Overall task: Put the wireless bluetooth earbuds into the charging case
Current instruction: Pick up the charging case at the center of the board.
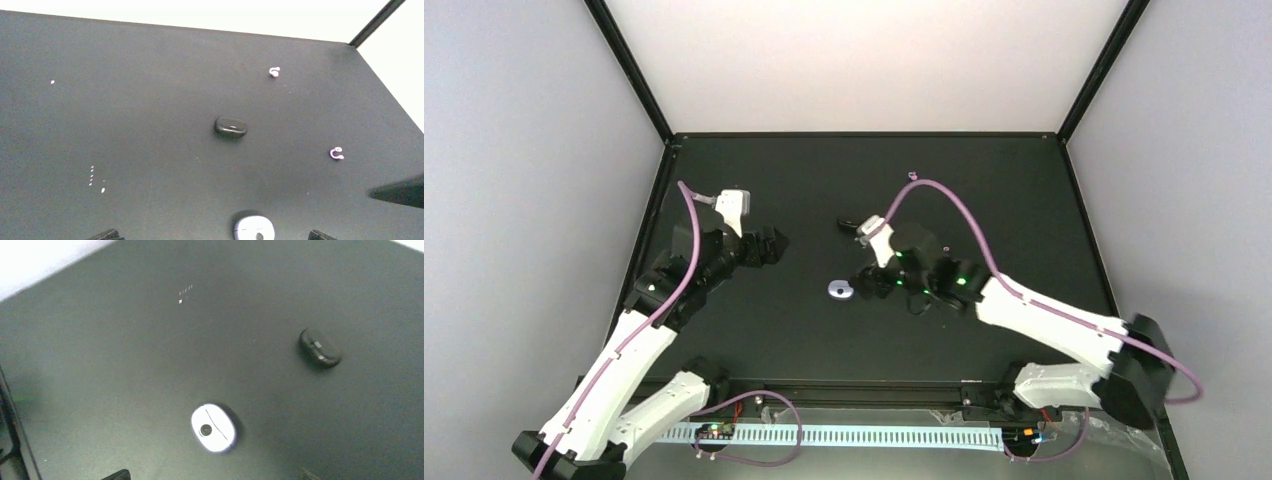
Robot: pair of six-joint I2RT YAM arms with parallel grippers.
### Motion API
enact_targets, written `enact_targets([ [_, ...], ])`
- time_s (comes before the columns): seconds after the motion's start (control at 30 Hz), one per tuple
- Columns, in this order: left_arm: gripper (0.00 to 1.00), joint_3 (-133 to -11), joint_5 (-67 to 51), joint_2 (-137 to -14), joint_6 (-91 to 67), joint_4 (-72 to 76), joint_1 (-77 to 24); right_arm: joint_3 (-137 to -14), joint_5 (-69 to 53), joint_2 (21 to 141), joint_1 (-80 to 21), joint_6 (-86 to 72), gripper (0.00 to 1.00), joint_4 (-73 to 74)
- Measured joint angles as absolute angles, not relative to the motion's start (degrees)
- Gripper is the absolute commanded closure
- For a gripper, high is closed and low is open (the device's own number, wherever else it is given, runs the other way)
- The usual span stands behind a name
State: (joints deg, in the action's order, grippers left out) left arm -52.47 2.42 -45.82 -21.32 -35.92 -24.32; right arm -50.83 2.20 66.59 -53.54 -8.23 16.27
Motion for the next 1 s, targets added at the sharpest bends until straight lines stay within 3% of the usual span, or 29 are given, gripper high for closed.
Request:
enact_targets([
  [0.43, 0.01, -42.41, -4.14, -39.18, -16.69, -30.59, -24.32, -63.81, -3.79, 101.45, -51.77, -7.53, 0.12, 9.80],
  [1.0, 0.01, -41.50, -6.31, -37.98, -16.34, -27.07, -24.34, -63.88, -12.16, 108.64, -49.84, -7.68, 0.19, 8.14],
])
